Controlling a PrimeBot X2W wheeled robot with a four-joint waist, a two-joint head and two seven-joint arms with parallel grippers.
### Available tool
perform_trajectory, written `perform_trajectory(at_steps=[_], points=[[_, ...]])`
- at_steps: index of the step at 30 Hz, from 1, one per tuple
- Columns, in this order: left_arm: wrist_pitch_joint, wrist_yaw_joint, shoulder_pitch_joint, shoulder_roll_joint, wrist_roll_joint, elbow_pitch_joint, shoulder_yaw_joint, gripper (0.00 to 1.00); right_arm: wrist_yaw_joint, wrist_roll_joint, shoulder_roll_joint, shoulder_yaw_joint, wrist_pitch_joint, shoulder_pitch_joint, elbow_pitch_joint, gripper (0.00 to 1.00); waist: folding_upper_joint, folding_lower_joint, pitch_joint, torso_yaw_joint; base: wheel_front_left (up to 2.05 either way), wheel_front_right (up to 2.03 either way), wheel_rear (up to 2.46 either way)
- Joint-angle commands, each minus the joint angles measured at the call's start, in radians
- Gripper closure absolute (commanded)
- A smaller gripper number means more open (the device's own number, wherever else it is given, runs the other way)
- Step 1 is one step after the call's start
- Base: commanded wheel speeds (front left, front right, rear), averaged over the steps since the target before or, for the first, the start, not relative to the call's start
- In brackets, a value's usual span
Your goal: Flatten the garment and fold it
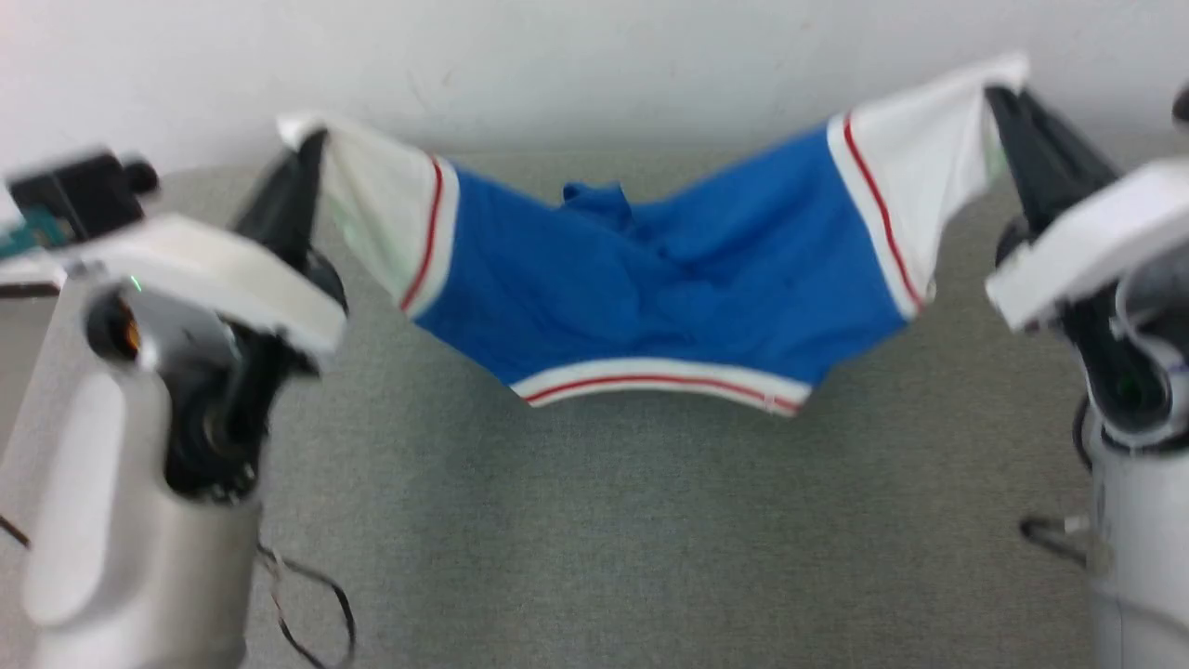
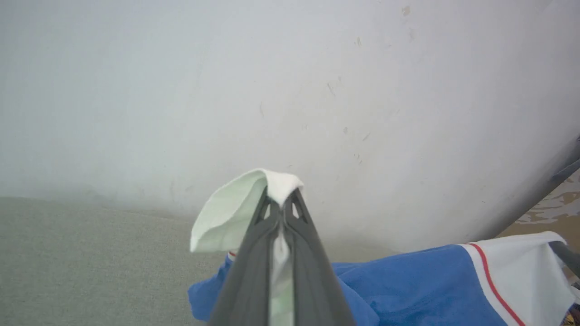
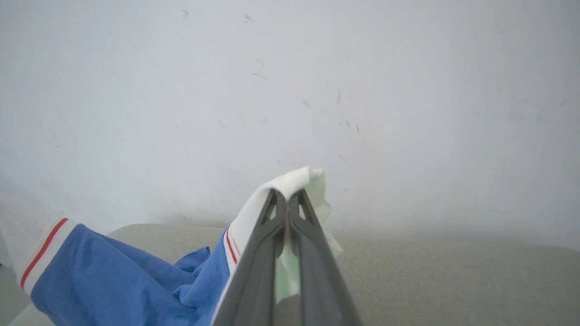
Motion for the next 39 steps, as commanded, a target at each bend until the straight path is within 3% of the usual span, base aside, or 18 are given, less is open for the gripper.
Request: perform_trajectory(at_steps=[1,8,19,25,31,39], points=[[0.019,0.023,-0.063,0.013,0.019,-0.004,0.003,1.0,0.0,-0.011,-0.004,0.016,0.005,-0.064,0.006,1.0,-0.0001,0.0001,-0.042,-0.03,0.0,0.0,0.0],[0.104,0.083,-0.292,0.024,0.038,0.073,-0.008,1.0,0.0,-0.05,-0.018,0.055,0.021,-0.29,0.096,1.0,-0.0001,0.0001,-0.067,-0.058,0.0,0.0,0.0],[0.182,0.083,-0.578,0.08,0.158,0.273,-0.107,1.0,0.0,-0.138,-0.024,0.095,0.017,-0.553,0.344,1.0,-0.0001,0.0001,-0.023,-0.109,0.0,0.0,0.0],[0.161,0.1,-0.713,0.081,0.212,0.365,-0.13,1.0,0.0,-0.201,-0.009,0.096,-0.02,-0.689,0.484,1.0,-0.0001,0.0001,0.081,-0.137,0.0,0.0,0.0],[0.073,0.114,-0.872,0.067,0.24,0.418,-0.114,1.0,0.0,-0.286,0.002,0.065,-0.08,-0.845,0.565,1.0,-0.0001,0.0001,0.241,-0.147,0.0,0.0,0.0],[-0.034,0.069,-1.058,0.03,0.217,0.475,-0.091,1.0,0.0,-0.401,0.01,-0.028,-0.175,-1.028,0.619,1.0,-0.0001,0.0001,0.457,-0.122,0.0,0.0,0.0]])
